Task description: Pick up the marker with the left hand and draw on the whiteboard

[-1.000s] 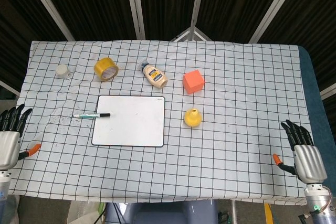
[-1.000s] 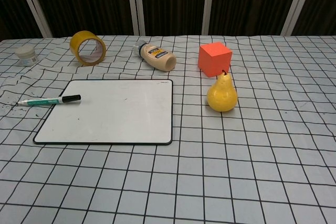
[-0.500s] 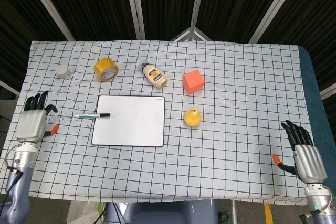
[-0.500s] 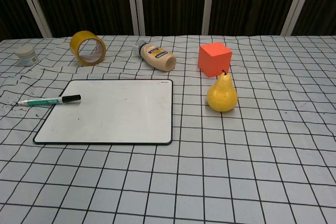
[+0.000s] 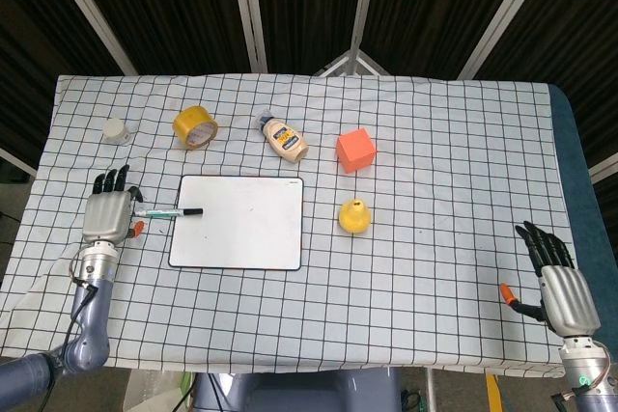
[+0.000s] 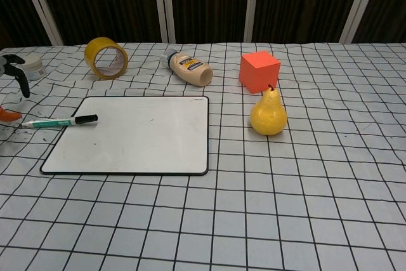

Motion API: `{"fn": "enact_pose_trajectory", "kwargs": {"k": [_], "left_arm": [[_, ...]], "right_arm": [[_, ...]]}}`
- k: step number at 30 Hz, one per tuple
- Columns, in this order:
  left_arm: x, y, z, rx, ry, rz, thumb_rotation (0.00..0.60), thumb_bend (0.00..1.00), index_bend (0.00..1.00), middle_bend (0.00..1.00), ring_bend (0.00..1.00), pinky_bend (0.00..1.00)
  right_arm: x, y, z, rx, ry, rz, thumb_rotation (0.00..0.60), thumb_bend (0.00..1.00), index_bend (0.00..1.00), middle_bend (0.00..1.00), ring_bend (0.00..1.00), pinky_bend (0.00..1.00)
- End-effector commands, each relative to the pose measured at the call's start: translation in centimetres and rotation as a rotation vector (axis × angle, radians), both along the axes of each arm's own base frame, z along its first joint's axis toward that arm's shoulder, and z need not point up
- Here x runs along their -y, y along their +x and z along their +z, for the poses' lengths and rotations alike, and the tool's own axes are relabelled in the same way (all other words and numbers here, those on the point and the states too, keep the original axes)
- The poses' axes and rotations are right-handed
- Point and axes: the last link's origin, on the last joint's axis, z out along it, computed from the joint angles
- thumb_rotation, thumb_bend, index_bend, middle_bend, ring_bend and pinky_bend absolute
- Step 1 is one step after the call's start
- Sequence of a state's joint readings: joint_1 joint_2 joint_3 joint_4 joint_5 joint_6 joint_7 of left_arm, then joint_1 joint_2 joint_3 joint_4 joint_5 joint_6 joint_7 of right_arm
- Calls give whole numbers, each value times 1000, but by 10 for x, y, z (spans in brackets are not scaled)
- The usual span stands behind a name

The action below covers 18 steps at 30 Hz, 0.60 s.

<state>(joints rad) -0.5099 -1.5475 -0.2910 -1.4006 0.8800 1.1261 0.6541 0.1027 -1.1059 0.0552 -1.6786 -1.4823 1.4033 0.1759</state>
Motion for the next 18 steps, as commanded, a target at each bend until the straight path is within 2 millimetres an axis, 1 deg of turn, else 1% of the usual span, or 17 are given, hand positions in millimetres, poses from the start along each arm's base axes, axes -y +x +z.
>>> {"fn": "enact_pose_trajectory", "kwargs": {"k": [1, 9, 18], "left_arm": [[-7, 5, -10, -4, -7, 5, 600, 422, 412, 0, 0, 0], [-20, 10, -28, -9, -18, 28, 600, 430, 414, 0, 0, 0], [-27, 14, -46, -6, -36, 48, 600, 430, 419, 0, 0, 0]], "right_arm": [[0, 0, 0, 4, 1, -1, 600, 325, 0, 0, 0, 0], [1, 0, 1, 15, 4, -4, 600, 325, 0, 0, 0, 0], [2, 0, 1, 20, 9, -5, 600, 324, 0, 0, 0, 0]]}}
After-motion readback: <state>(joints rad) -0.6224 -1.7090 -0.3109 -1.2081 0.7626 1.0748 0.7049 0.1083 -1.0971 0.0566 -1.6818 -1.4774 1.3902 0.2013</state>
